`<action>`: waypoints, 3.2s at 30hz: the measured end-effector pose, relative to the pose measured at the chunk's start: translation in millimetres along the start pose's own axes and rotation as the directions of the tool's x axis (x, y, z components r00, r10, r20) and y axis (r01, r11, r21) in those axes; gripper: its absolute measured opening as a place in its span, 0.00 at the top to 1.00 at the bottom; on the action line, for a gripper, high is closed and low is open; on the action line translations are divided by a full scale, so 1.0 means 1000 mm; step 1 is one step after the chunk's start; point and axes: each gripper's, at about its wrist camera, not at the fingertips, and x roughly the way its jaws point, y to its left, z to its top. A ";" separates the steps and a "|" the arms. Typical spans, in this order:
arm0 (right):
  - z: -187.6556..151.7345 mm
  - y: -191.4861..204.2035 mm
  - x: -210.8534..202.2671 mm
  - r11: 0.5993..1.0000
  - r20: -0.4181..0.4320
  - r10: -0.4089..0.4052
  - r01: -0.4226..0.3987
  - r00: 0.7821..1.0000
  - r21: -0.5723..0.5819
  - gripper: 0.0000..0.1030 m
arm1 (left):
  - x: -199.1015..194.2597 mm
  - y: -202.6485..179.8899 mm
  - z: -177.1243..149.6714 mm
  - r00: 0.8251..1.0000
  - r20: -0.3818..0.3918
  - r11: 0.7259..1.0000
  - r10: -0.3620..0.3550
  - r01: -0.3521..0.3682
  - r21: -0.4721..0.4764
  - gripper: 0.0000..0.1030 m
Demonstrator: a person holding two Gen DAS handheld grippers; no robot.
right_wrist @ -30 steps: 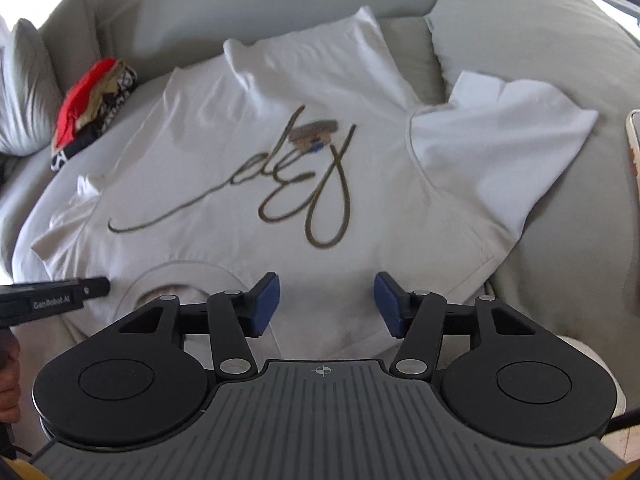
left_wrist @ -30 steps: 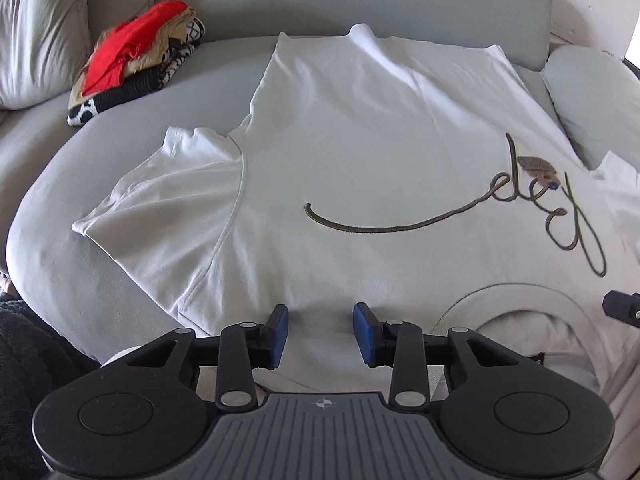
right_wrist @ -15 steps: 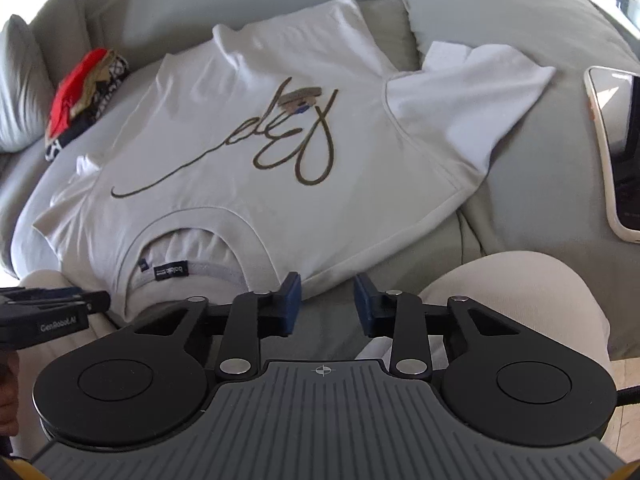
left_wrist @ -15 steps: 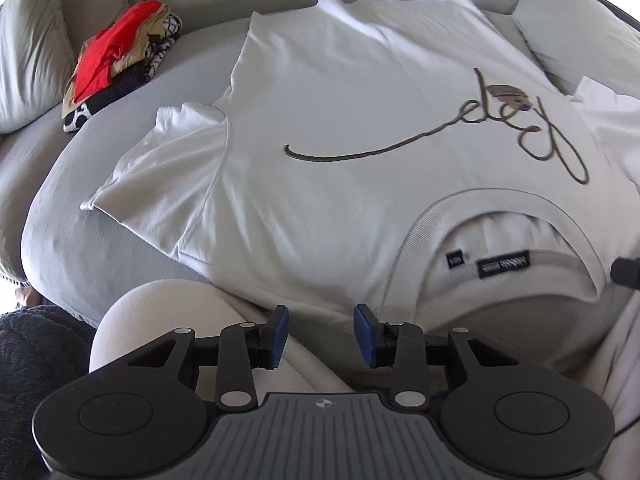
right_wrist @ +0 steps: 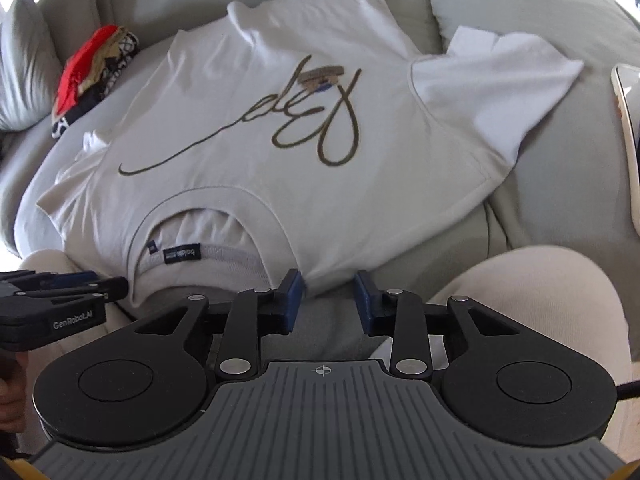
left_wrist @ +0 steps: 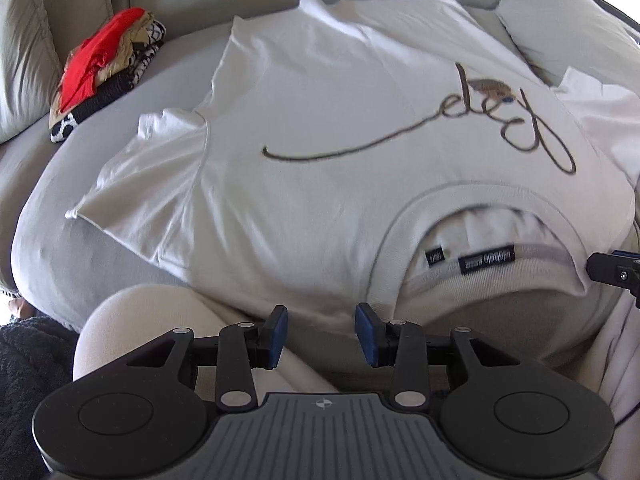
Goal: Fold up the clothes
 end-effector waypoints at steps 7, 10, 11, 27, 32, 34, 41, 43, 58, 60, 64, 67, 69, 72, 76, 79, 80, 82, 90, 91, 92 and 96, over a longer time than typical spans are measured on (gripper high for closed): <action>0.005 -0.002 -0.040 0.996 0.151 0.072 -0.079 0.986 0.041 0.47 | -0.018 0.006 -0.003 0.998 0.004 0.997 -0.065 0.065 -0.032 0.62; 0.012 0.004 -0.060 0.996 0.234 0.086 -0.093 0.968 0.016 0.35 | -0.036 0.016 0.007 0.995 0.062 0.994 -0.081 0.085 -0.074 0.62; 0.013 0.007 -0.065 0.995 0.251 0.095 -0.100 0.963 0.009 0.33 | -0.042 0.018 0.010 0.993 0.083 0.992 -0.084 0.092 -0.087 0.62; 0.091 0.010 -0.155 0.977 0.471 0.196 -0.212 0.860 -0.019 0.26 | -0.135 0.080 0.073 0.904 0.416 0.965 -0.097 0.188 -0.184 0.39; 0.148 0.000 -0.162 0.977 0.521 0.176 -0.212 0.835 0.009 0.26 | -0.143 0.118 0.123 0.867 0.493 0.951 -0.067 0.205 -0.232 0.33; 0.172 -0.006 -0.148 0.980 0.509 0.154 -0.198 0.847 0.032 0.26 | -0.130 0.130 0.145 0.876 0.480 0.951 -0.040 0.181 -0.252 0.33; 0.269 -0.039 -0.021 0.978 0.374 0.095 -0.156 0.922 0.137 0.44 | -0.022 0.158 0.230 0.932 0.359 0.945 -0.053 0.163 -0.283 0.74; 0.294 -0.049 0.022 0.977 0.352 0.058 -0.126 0.934 0.173 0.56 | 0.016 0.162 0.254 0.936 0.349 0.946 -0.034 0.143 -0.290 0.73; 0.422 -0.101 0.235 0.987 0.299 0.028 -0.073 0.954 0.141 0.55 | 0.219 0.180 0.379 0.961 0.277 0.972 0.005 0.060 -0.228 0.55; 0.427 -0.096 0.245 0.994 0.299 0.032 -0.061 0.954 0.090 0.54 | 0.226 0.175 0.384 0.958 0.287 0.976 0.010 0.053 -0.209 0.75; 0.422 -0.080 0.243 0.997 0.407 -0.081 0.081 0.910 0.017 0.96 | 0.223 0.166 0.386 0.936 0.343 0.977 0.081 -0.007 -0.212 0.96; 0.416 -0.084 0.234 0.978 0.501 -0.207 0.185 0.841 0.094 0.97 | 0.218 0.162 0.383 0.910 0.385 0.971 0.156 -0.071 -0.227 0.96; 0.416 -0.090 0.242 0.969 0.471 -0.246 0.213 0.847 0.124 0.97 | 0.225 0.158 0.381 0.905 0.377 0.968 0.197 -0.119 -0.221 0.96; 0.415 -0.095 0.261 0.961 0.394 -0.277 0.250 0.876 0.119 0.96 | 0.238 0.146 0.380 0.908 0.343 0.966 0.240 -0.189 -0.175 0.95; 0.414 -0.095 0.244 0.967 0.384 -0.243 0.192 0.891 0.168 0.67 | 0.228 0.129 0.380 0.894 0.338 0.956 0.294 -0.273 -0.109 0.85; 0.393 -0.095 0.187 0.967 0.454 -0.221 0.135 0.863 0.215 0.64 | 0.191 0.134 0.370 0.889 0.360 0.958 0.283 -0.249 -0.141 0.80; 0.382 -0.096 0.163 0.971 0.484 -0.198 0.102 0.852 0.219 0.64 | 0.174 0.136 0.363 0.886 0.372 0.960 0.277 -0.235 -0.154 0.73; 0.351 -0.096 0.109 0.974 0.539 -0.162 0.047 0.827 0.220 0.63 | 0.132 0.142 0.344 0.890 0.389 0.967 0.237 -0.180 -0.178 0.69; 0.214 -0.075 -0.083 0.990 0.639 -0.046 -0.052 0.768 0.133 0.52 | -0.061 0.134 0.233 0.888 0.454 0.985 0.076 0.004 -0.172 0.65; 0.199 -0.071 -0.099 0.991 0.637 -0.037 -0.054 0.770 0.123 0.51 | -0.079 0.128 0.219 0.886 0.458 0.987 0.070 0.005 -0.161 0.63; 0.187 -0.067 -0.113 0.992 0.629 -0.030 -0.057 0.777 0.117 0.50 | -0.093 0.122 0.206 0.888 0.455 0.989 0.060 0.010 -0.150 0.61; 0.145 -0.067 -0.128 0.984 0.529 -0.004 -0.092 0.849 0.155 0.48 | -0.111 0.092 0.155 0.916 0.401 0.995 -0.005 0.046 -0.092 0.56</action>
